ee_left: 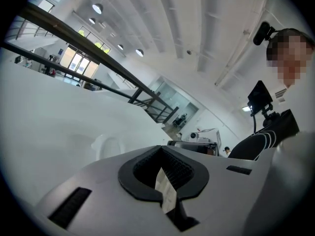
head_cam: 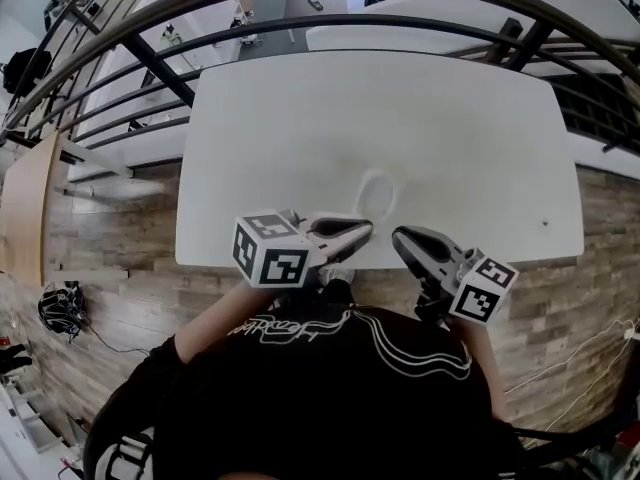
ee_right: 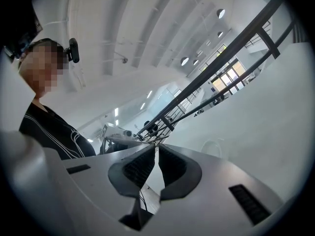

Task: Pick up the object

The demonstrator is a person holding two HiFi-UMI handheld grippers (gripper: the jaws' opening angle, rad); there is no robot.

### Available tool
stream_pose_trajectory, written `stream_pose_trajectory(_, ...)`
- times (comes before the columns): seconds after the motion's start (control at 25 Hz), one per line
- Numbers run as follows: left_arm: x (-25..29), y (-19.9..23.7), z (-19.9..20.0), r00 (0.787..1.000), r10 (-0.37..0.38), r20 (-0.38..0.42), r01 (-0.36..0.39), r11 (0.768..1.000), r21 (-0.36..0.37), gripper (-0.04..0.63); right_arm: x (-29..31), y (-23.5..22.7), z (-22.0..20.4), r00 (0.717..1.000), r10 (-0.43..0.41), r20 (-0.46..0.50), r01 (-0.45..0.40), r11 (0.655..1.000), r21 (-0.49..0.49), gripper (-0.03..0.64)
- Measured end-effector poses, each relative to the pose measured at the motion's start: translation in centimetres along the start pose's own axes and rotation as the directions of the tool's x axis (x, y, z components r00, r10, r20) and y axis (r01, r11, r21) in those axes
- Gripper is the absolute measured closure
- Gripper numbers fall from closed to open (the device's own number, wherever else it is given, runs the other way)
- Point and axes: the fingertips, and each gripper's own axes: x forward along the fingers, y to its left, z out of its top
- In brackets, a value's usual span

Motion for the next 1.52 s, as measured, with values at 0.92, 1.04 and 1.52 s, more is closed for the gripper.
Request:
stream_pose_trajectory(0.92, 4.4, 14.9, 0.3, 0.970, 0.133, -0.204, -0.128, 0.991, 0.040, 0.425, 2.7, -8.3, 2.0, 0.996, -0.085, 0.030, 0.082, 0.992, 0.101, 0.590)
stream_pose_trajectory(1.04, 5.1, 16.4, -0.4, 0.965, 0.130, -0.229, -0.128, 0.992, 0.025, 0.410, 2.6, -9.1, 1.8, 0.995, -0.099, 0.031, 0.095, 0.989, 0.113, 0.589)
stream_pose_trajectory(1.52, 7.5, 20.4, -3.7, 0.936, 0.114, -0.334, -0.133, 0.990, -0.036, 0.407, 1.8, -10.9, 0.6, 0.990, -0.138, 0.032, 0.132, 0.979, 0.154, 0.591)
